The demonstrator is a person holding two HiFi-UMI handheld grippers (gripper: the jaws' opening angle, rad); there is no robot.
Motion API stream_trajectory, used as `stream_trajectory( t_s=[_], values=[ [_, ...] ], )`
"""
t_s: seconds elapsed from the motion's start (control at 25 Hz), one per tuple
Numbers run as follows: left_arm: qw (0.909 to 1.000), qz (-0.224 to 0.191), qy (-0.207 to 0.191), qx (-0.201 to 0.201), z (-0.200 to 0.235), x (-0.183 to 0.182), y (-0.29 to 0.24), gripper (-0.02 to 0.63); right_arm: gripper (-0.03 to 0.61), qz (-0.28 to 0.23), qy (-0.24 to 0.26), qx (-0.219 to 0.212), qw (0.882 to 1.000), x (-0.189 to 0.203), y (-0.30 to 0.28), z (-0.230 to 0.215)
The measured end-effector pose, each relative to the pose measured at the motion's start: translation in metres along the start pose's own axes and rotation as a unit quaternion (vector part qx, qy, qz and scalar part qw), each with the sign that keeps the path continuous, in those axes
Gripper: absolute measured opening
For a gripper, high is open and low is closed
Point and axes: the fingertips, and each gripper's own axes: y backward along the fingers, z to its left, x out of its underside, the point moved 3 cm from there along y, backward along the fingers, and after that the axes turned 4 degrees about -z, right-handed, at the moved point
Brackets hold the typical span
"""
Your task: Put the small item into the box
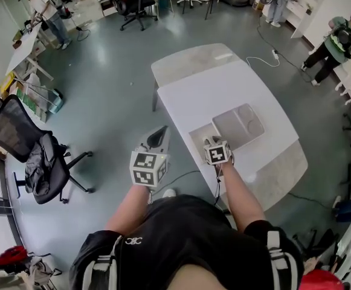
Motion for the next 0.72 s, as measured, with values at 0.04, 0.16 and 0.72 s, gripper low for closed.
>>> stream_trajectory(
  t_s=[0.04, 0.16, 0.72],
  values=[
    [1.0000, 0.001, 0.000, 0.004, -0.002, 0.001, -0.001, 0.012, 0.109, -0.026, 0.000, 0.005, 1.000, -0.009, 0.007, -0.002],
    [0.9998, 0.001, -0.002, 0.018, -0.010, 0.002, -0.006, 0.012, 0.046, -0.094, -0.010, 0.023, 0.995, -0.031, 0.029, -0.011],
    [0.9968, 0.005, -0.008, 0.079, -0.049, 0.005, -0.036, 0.012, 0.014, -0.290, -0.078, 0.080, 0.951, -0.084, 0.141, -0.043]
  ],
)
